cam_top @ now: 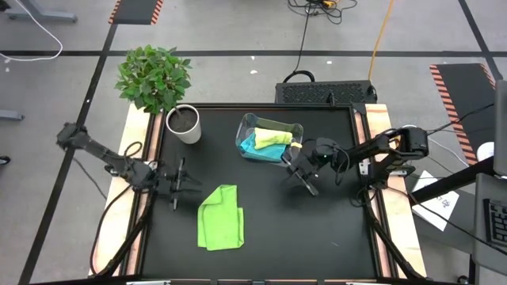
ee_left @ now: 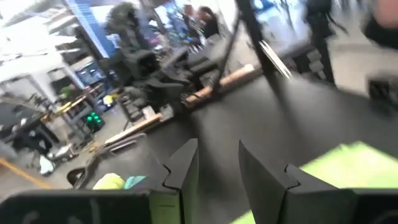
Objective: Fold microfiber towels
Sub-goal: Fold the green towel
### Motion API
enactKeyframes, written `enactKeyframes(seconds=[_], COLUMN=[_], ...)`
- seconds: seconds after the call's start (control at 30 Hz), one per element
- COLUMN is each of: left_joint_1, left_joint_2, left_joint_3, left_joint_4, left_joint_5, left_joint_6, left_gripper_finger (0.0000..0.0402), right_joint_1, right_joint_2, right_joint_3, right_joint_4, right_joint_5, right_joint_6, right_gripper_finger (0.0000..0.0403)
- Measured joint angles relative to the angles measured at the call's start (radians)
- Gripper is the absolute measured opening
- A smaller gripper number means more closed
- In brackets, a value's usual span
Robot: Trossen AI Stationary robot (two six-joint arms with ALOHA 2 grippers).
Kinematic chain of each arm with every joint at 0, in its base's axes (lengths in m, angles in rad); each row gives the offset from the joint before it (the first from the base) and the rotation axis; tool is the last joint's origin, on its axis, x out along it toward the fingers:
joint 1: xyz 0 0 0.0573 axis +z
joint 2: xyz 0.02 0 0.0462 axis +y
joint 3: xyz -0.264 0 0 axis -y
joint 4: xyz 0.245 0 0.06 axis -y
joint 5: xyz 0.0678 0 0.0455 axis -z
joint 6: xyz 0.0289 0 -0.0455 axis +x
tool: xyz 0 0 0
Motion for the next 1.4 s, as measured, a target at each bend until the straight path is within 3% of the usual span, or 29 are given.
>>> enactKeyframes(seconds=[0.2,0.33,0.53,0.7,0.83,1.13,1.27,1.4], left_joint_1=[0.229,0.312,0.336,0.336,0.329,0.290,0.256,0.221], left_joint_2=[-0.074,-0.105,-0.176,-0.271,-0.345,-0.432,-0.438,-0.438], left_joint_3=[0.000,0.001,0.001,0.001,0.001,0.001,0.001,0.001], left_joint_4=[0.037,-0.020,-0.095,-0.199,-0.264,-0.363,-0.408,-0.413], left_joint_5=[0.260,0.298,0.294,0.275,0.267,0.264,0.263,0.261], left_joint_6=[-0.136,-0.155,-0.133,-0.132,-0.146,-0.193,-0.229,-0.283], left_gripper_finger=[0.0117,0.0117,0.0117,0.0117,0.0117,0.0117,0.0117,0.0118], right_joint_1=[-0.023,-0.064,-0.168,-0.237,-0.253,-0.231,-0.230,-0.213], right_joint_2=[0.098,0.137,0.115,-0.009,-0.189,-0.610,-0.790,-0.915], right_joint_3=[0.000,0.000,-0.089,-0.190,-0.253,-0.394,-0.453,-0.444], right_joint_4=[0.190,0.259,0.378,0.375,0.377,0.195,0.086,-0.201], right_joint_5=[-0.006,-0.044,-0.051,-0.021,-0.025,0.022,0.032,0.057], right_joint_6=[0.109,0.156,0.206,0.189,0.196,0.199,0.197,0.151], right_gripper_finger=[0.0063,0.0063,0.0063,0.0063,0.0063,0.0051,0.0028,0.0008])
